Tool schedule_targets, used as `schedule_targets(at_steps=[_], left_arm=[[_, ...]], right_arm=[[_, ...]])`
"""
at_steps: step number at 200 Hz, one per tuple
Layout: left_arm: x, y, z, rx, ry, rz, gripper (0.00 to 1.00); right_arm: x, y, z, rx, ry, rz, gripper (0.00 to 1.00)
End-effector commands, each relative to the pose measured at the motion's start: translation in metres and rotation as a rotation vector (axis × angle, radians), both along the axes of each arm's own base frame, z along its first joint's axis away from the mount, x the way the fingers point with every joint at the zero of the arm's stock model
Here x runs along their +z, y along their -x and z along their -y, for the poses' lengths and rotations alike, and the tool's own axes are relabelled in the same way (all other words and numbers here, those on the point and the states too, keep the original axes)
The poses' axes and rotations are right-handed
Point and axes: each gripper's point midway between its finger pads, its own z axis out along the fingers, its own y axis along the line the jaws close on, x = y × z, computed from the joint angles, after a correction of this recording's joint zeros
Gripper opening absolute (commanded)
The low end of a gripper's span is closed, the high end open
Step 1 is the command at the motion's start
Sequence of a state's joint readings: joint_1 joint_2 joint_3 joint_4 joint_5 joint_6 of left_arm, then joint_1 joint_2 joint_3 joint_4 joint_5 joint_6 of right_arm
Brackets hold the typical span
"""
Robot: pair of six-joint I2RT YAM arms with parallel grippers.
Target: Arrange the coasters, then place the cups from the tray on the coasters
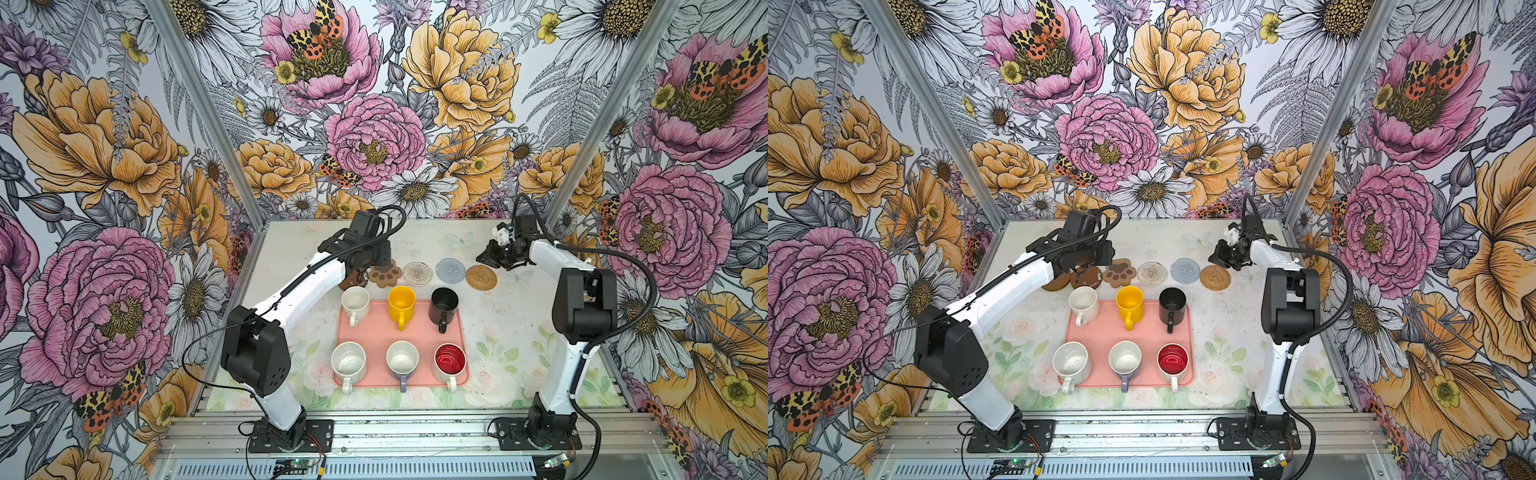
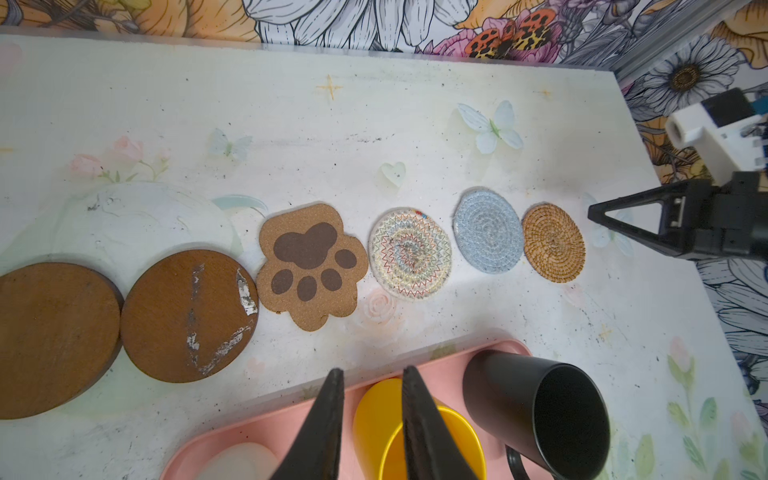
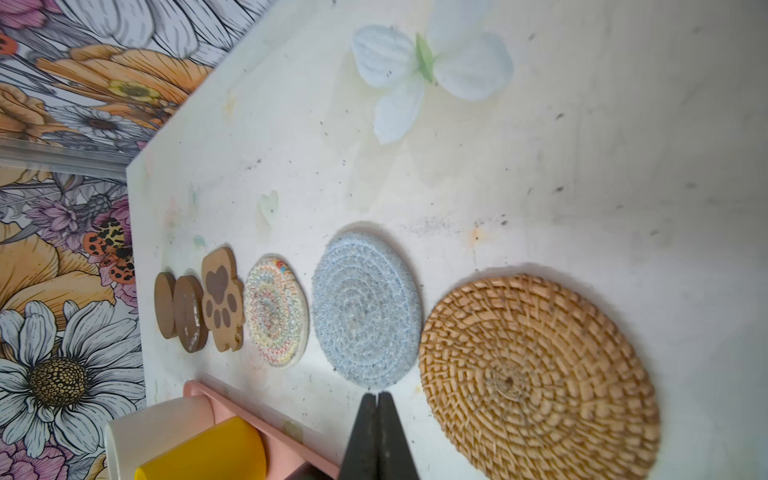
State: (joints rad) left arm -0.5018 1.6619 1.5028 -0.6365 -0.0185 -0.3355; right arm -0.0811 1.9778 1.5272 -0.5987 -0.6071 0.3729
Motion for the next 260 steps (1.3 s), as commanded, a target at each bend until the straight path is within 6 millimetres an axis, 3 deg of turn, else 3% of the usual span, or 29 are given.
schedule_targets(at_steps=[1, 54, 144, 198, 260], left_arm=[[0.021, 0.004, 0.000, 0.010, 0.034, 0.063, 0.27], [0.029, 0.015, -0.004, 0.014, 0.061, 0.094, 0.27], [0.032, 0.025, -0.011, 0.029, 0.073, 0.109, 0.28], [0.031, 0.025, -0.012, 0.034, 0.070, 0.110, 0.28], [0.034, 0.024, -0.014, 0.037, 0.070, 0.116, 0.29]], right_arm=[[0.003, 0.013, 0.011, -0.015, 0.026, 0.003, 0.00], [-0.047, 0.033, 0.024, -0.053, 0.100, -0.115, 0.00], [-0.088, 0.026, 0.030, -0.070, 0.116, -0.202, 0.00], [-0.100, 0.021, 0.037, -0.093, 0.146, -0.222, 0.00], [-0.103, 0.018, 0.031, -0.083, 0.123, -0.228, 0.00]])
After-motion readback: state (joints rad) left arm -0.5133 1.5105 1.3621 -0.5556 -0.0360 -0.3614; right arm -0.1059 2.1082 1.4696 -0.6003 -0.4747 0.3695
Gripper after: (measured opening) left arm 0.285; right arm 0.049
